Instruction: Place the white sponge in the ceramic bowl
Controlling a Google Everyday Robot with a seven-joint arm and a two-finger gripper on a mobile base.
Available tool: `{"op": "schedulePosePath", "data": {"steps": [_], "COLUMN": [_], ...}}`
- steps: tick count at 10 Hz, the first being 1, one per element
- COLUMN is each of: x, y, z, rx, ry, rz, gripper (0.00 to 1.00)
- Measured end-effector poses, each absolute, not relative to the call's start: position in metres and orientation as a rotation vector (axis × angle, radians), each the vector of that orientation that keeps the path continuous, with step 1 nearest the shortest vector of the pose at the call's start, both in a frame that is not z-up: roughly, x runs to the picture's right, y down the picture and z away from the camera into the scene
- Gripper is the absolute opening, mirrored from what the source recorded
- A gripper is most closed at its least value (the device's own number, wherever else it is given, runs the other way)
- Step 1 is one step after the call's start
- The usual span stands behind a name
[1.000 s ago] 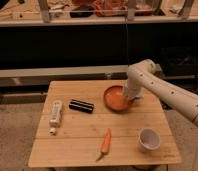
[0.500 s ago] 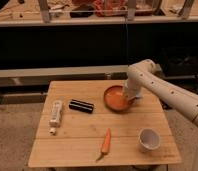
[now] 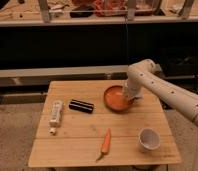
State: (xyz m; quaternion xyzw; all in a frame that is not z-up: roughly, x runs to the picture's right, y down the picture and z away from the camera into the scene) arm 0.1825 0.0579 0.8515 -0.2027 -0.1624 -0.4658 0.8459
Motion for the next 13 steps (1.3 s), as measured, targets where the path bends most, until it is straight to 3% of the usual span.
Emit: {"op": "schedulePosePath", "data": {"steps": [4, 13], "x": [0.1819, 0.1810], "y": [0.0579, 0.0576], "z": [0.8509, 0.8497], "rx": [-0.429, -0.430], "ry": [-0.346, -0.353], "rz": [-0.981, -0.977], "gripper": [0.37, 0.50]}}
